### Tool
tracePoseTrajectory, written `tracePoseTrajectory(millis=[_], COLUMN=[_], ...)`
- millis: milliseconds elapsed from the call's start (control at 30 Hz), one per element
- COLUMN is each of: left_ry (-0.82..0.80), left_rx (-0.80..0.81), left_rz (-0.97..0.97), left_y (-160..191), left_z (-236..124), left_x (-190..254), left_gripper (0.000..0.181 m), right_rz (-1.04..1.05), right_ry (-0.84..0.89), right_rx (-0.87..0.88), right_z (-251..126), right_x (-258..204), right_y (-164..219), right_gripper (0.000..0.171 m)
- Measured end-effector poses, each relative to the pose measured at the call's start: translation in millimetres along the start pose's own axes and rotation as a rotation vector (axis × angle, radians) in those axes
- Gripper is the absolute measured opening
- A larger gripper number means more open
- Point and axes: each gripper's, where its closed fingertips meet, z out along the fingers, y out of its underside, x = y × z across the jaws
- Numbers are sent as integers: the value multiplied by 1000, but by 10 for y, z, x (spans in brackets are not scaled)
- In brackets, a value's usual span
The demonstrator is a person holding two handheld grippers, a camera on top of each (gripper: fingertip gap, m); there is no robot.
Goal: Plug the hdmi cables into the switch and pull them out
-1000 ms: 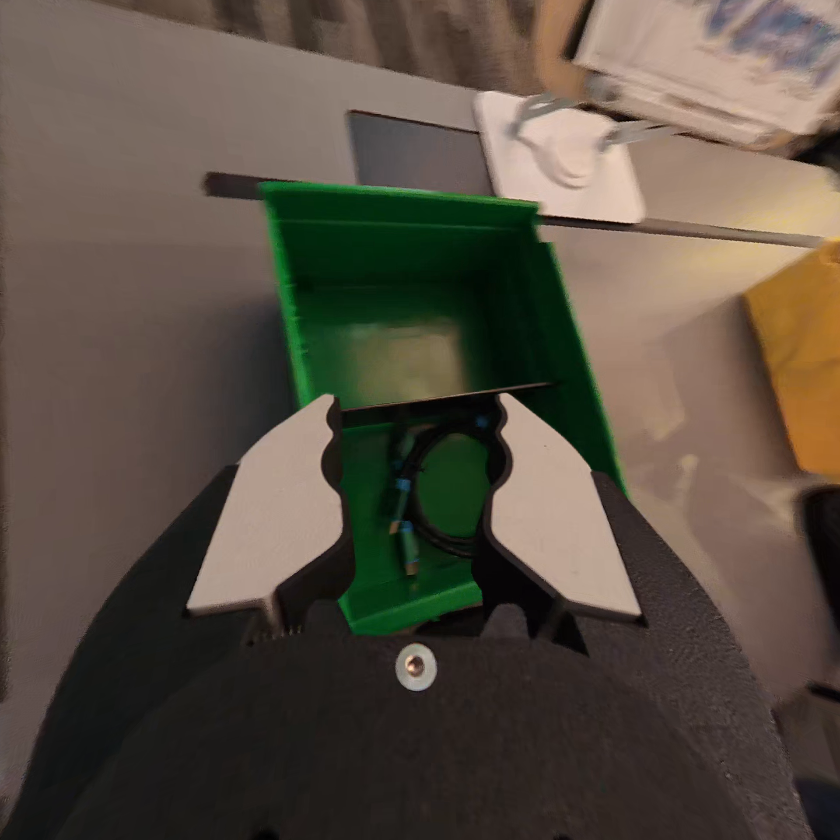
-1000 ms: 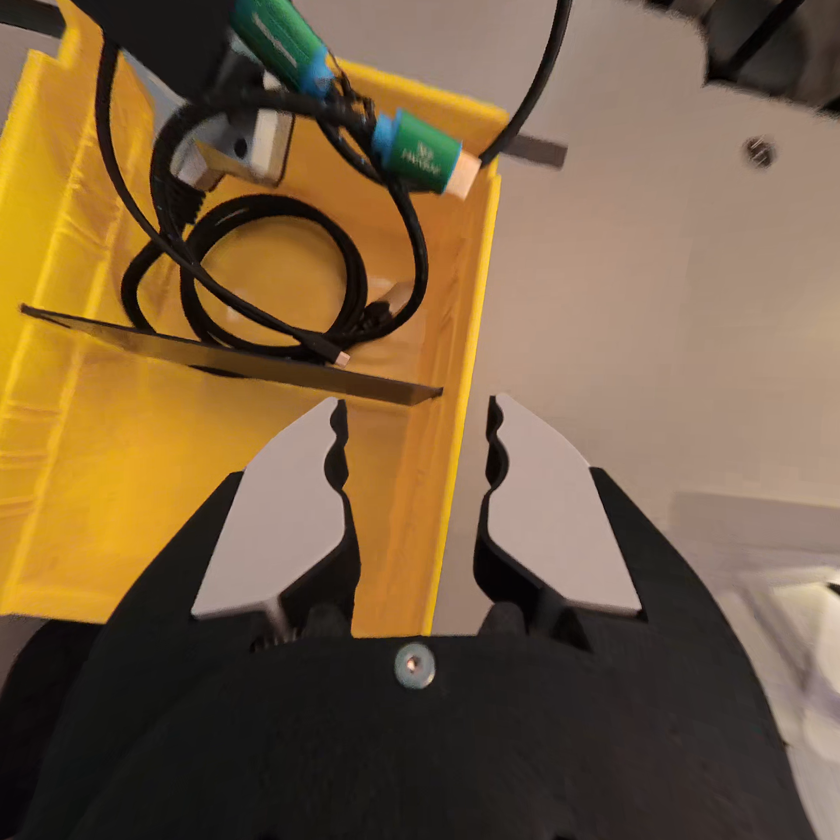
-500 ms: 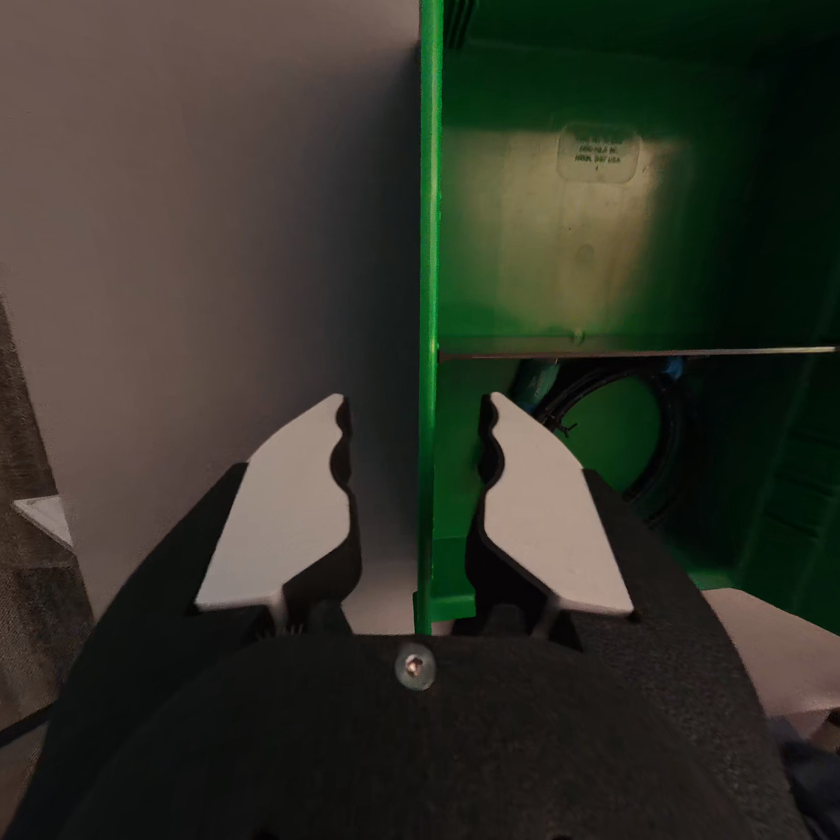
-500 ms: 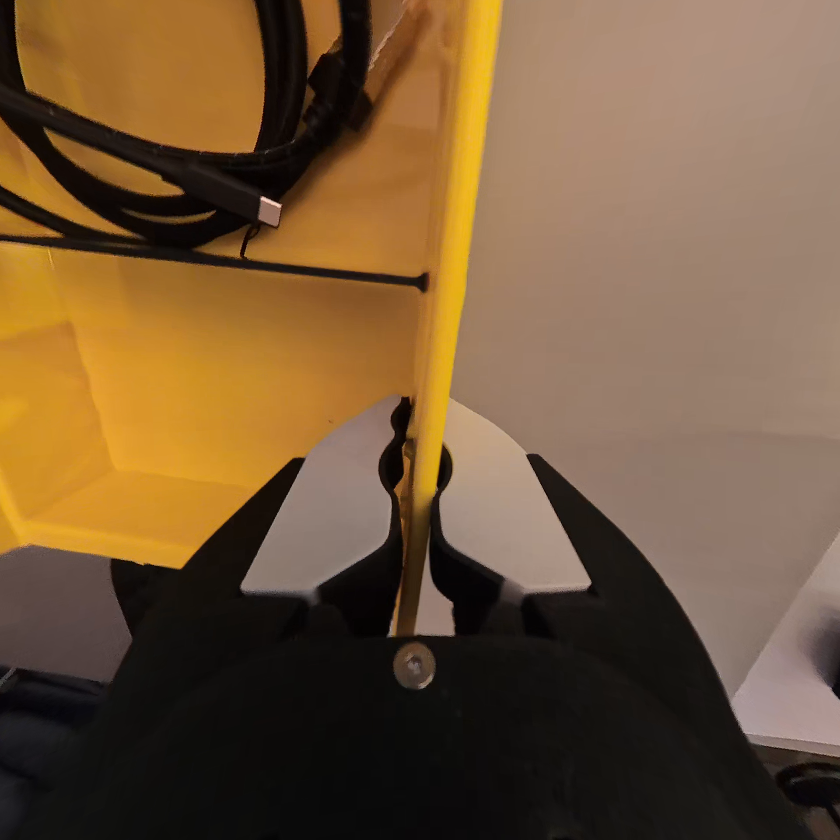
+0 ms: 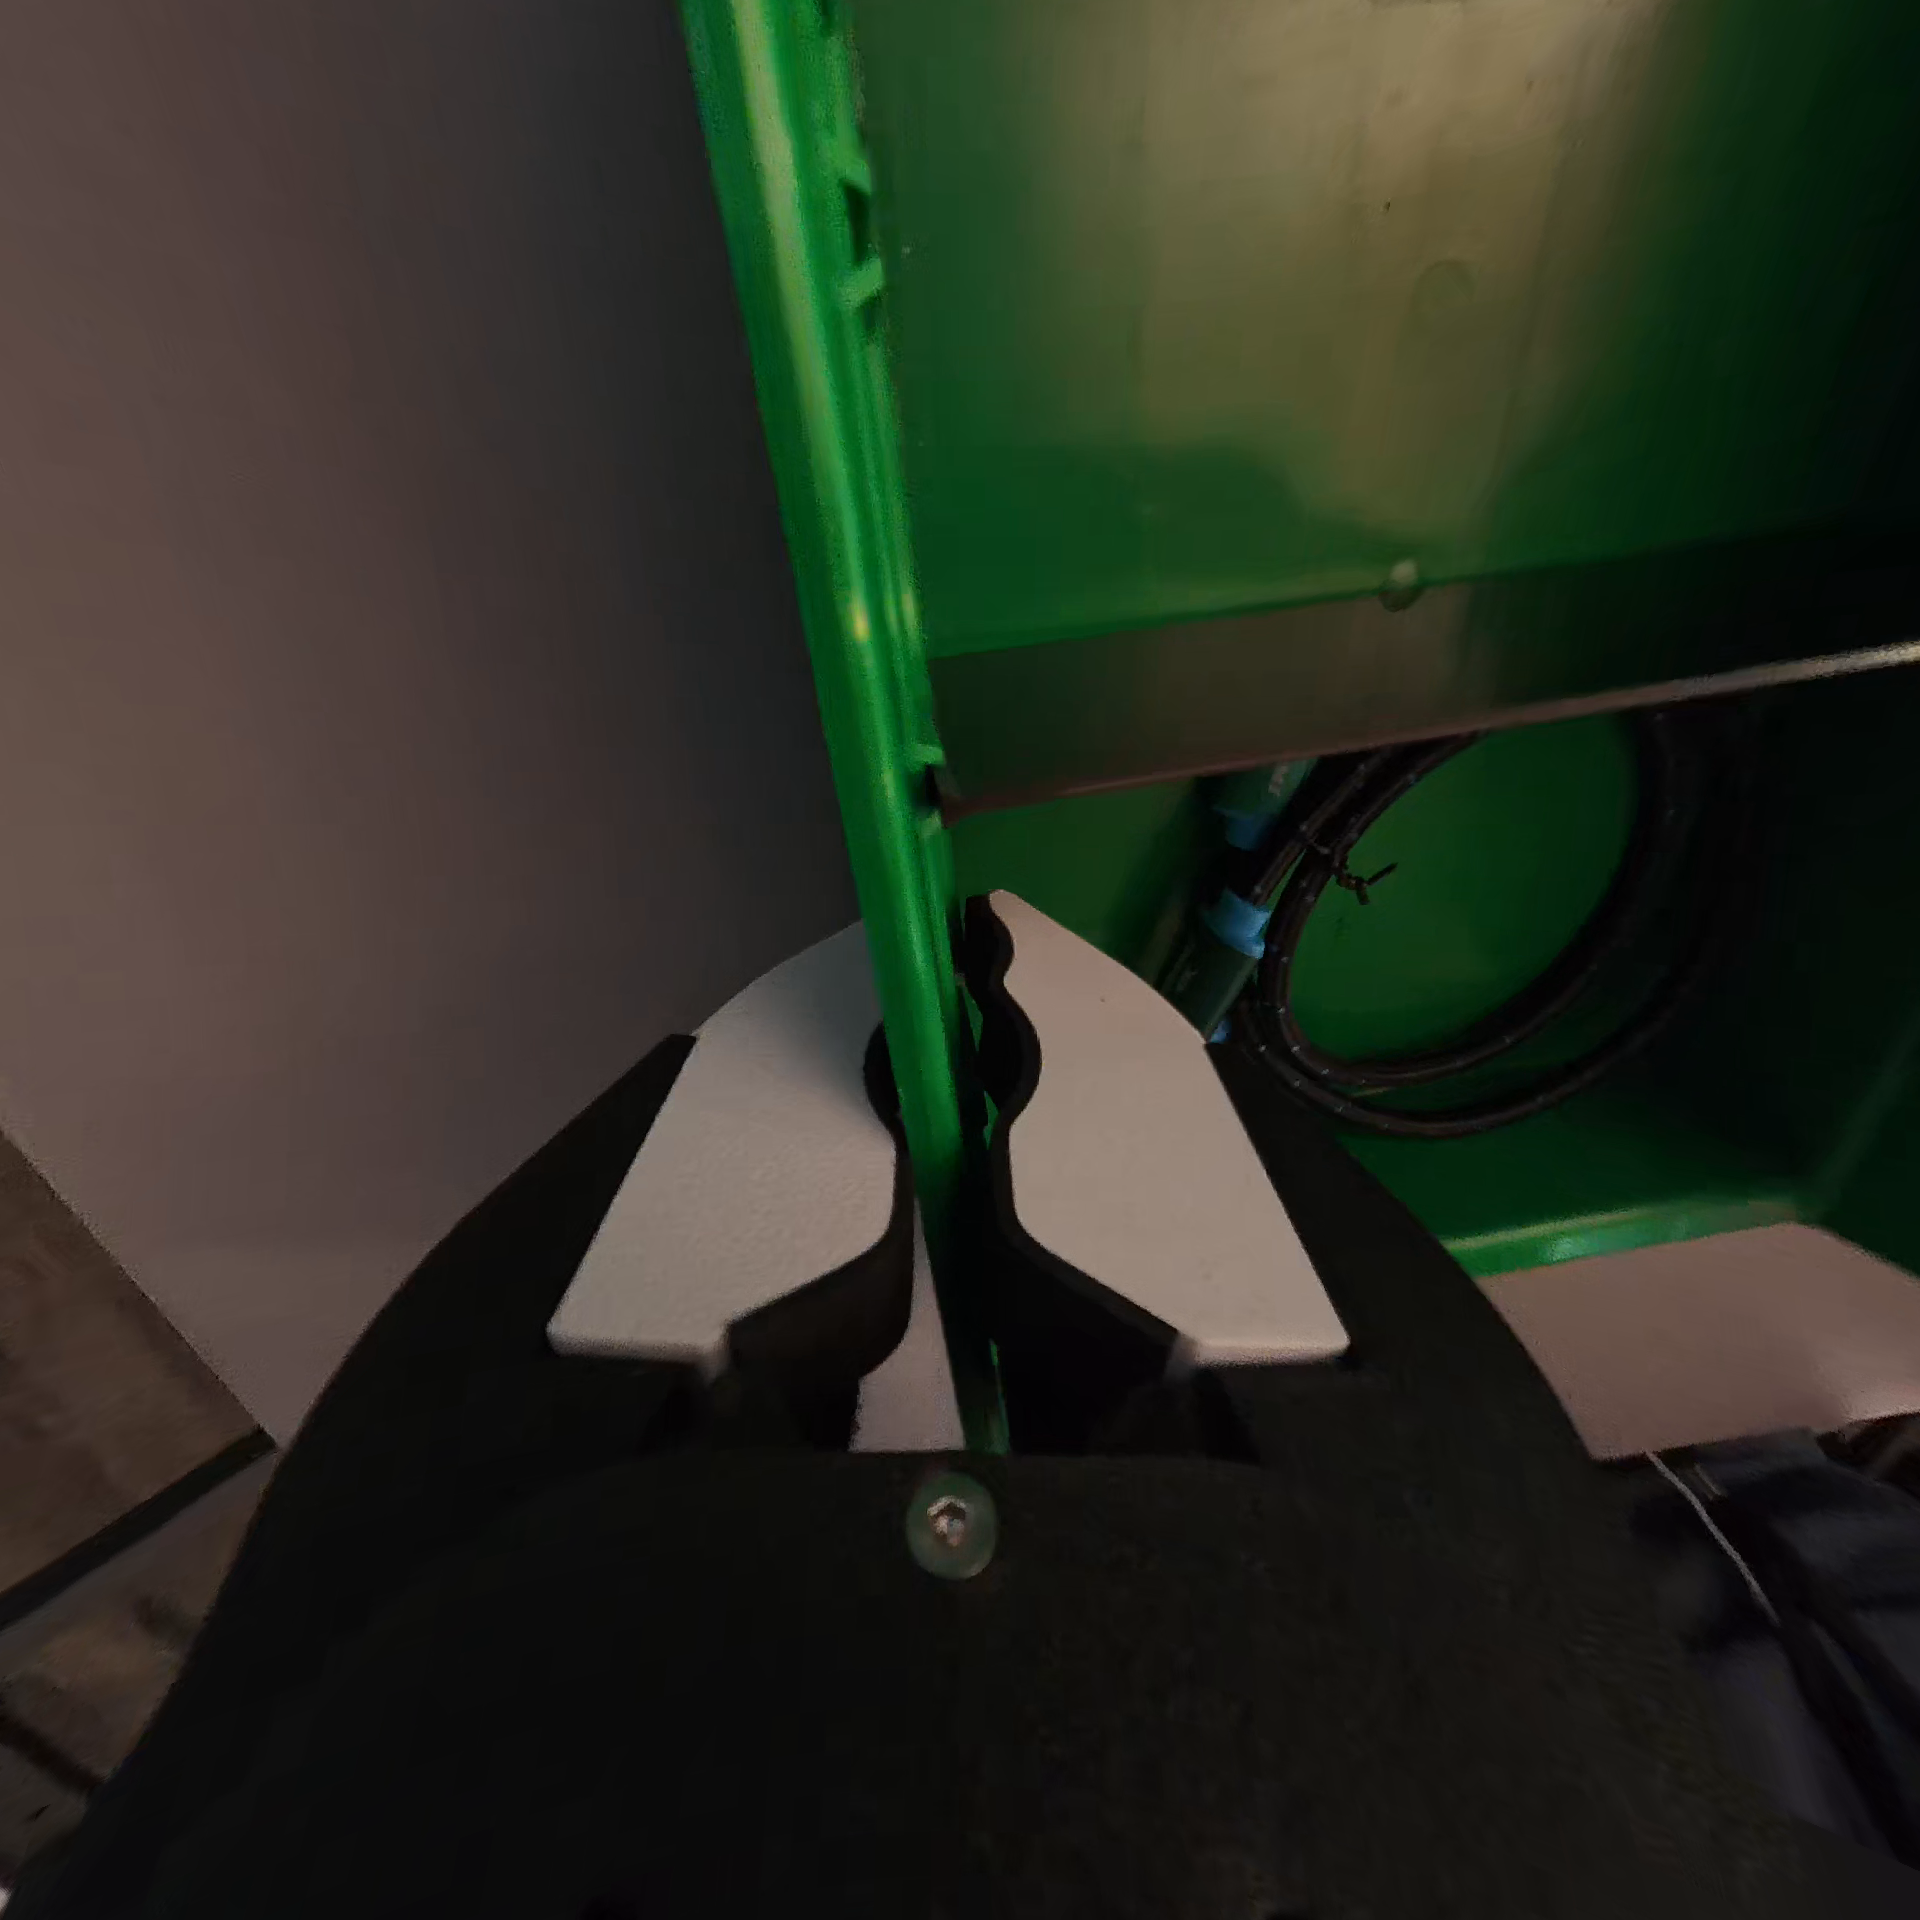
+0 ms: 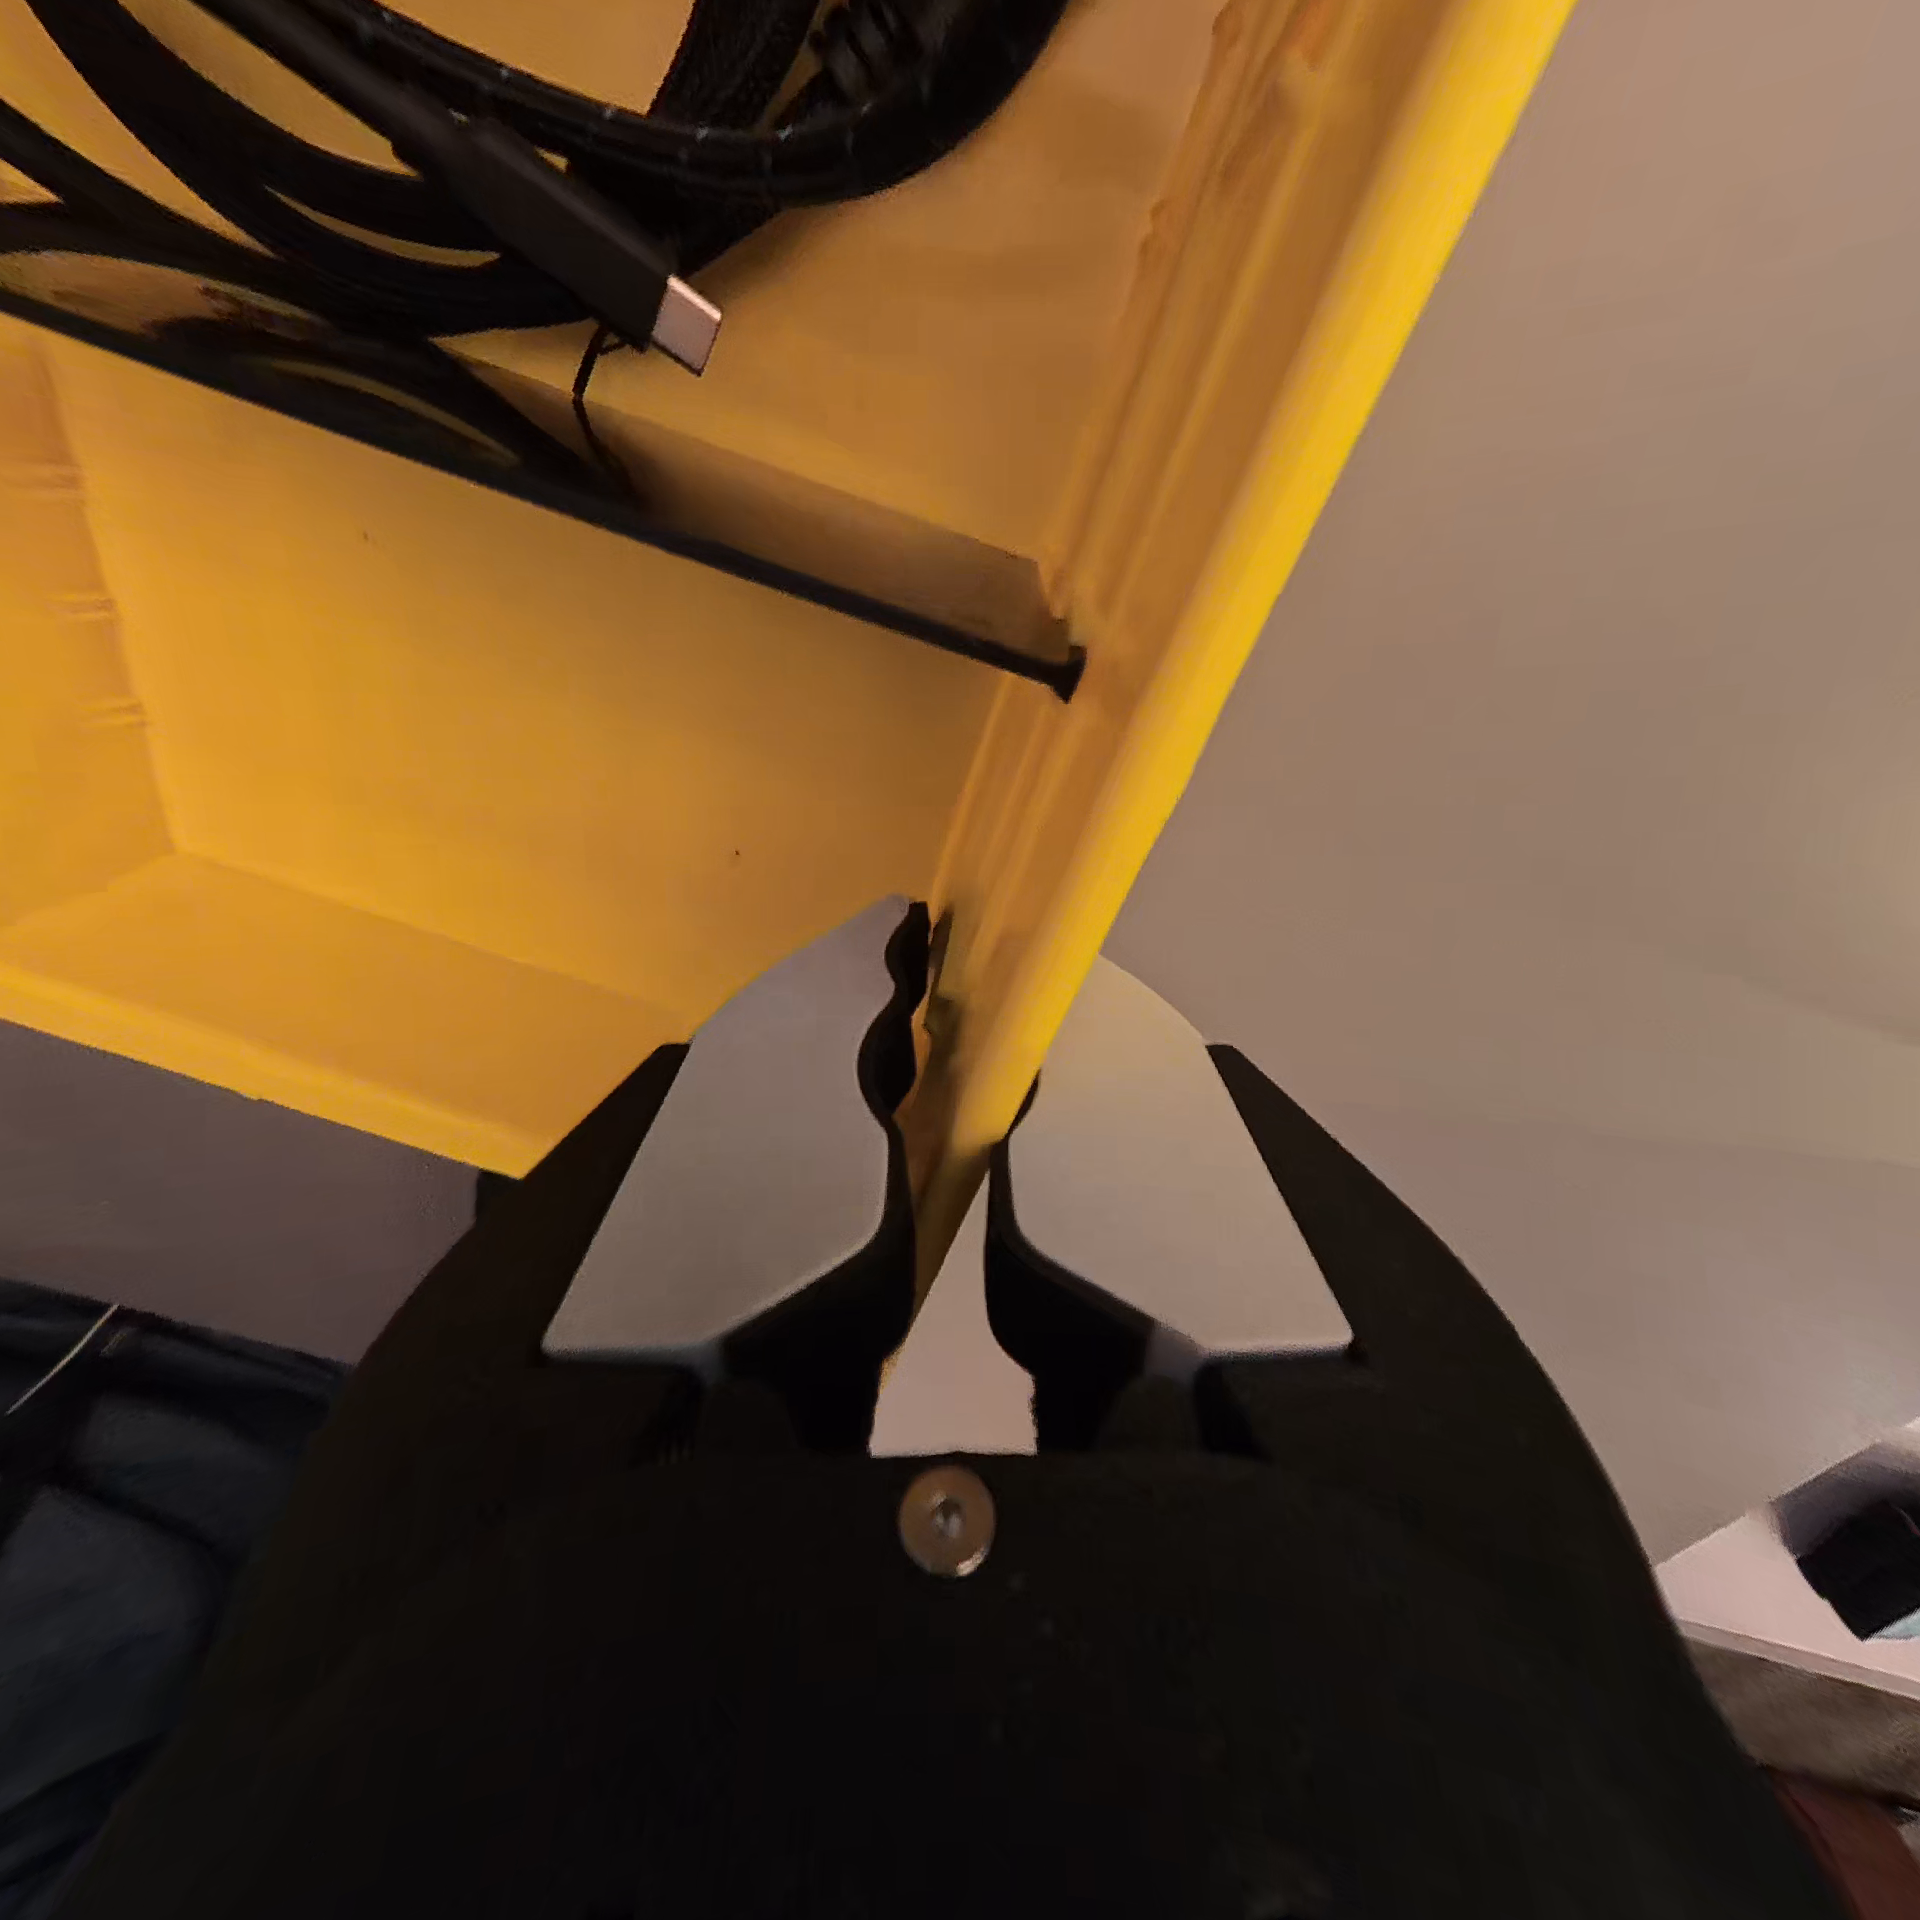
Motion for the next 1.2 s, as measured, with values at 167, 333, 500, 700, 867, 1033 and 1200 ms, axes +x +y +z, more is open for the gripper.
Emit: tracePoseTrajectory(millis=[167,333,500,700,867,1033,1200], left_ry=[-31,-63,-85,-111,-67,-33,37], left_rx=[-62,-121,-147,-166,-210,-259,-226], left_rz=[111,194,250,234,228,217,247], left_y=[-11,11,48,89,236,386,375], left_z=[38,77,98,105,97,74,2], left_x=[329,713,952,1034,1103,1064,1094], left_gripper=[12,17,20,23,22,19,17], right_rz=[-89,-167,-191,-205,-203,-202,-219], right_ry=[-8,-17,-25,-40,-55,-58,-73], right_rx=[-56,-100,-150,-208,-228,-224,-208], right_z=[47,90,121,134,129,131,118], right_x=[-383,-735,-1027,-1223,-1233,-1232,-1225], right_y=[-87,-115,-64,18,34,28,19], right_gripper=[9,9,9,9,9,9,10])
